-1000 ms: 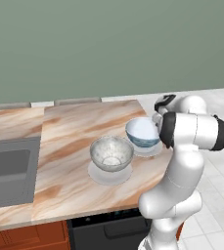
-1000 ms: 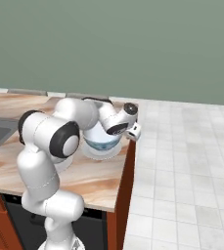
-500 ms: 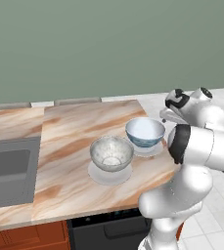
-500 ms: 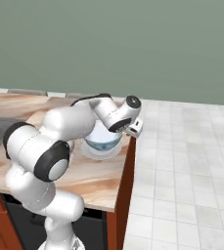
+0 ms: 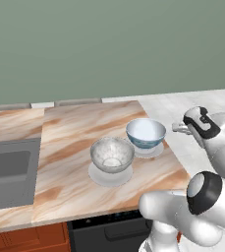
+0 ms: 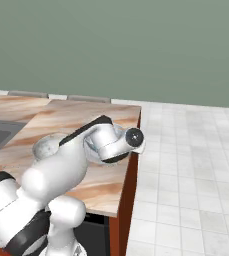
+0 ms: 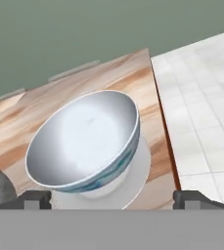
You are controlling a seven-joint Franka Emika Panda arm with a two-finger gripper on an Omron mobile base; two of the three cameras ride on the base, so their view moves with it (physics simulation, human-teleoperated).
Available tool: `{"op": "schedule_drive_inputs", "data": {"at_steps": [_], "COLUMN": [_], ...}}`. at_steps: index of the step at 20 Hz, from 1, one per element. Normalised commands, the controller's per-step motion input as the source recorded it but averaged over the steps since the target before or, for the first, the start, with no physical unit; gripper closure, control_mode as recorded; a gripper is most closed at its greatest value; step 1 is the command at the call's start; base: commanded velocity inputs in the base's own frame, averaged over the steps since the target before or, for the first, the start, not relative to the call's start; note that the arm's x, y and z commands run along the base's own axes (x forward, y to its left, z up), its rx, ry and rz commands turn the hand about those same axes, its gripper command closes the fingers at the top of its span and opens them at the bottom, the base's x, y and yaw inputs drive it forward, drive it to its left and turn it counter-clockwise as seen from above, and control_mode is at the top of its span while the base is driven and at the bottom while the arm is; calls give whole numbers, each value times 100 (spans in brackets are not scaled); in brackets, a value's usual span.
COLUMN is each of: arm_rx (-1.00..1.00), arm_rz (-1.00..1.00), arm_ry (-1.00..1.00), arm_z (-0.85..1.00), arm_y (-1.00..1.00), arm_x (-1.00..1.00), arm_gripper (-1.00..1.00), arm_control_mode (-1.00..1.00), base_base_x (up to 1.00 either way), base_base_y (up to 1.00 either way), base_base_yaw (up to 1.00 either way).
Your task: Move the bowls from the cabinet to the plates on the dining table.
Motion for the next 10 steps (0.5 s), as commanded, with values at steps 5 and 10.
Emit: {"op": "schedule_drive_inputs", "data": {"at_steps": [5, 10], "arm_rx": [0, 0], "arm_rz": [0, 0], "arm_ry": [-43, -41], "arm_z": [6, 7], "arm_y": [0, -6], "arm_x": [-84, -87], "arm_gripper": [-100, -100], "arm_control_mode": [-100, -100], "base_base_x": [0, 0], "base_base_y": [0, 0], "base_base_yaw": [0, 0]}}
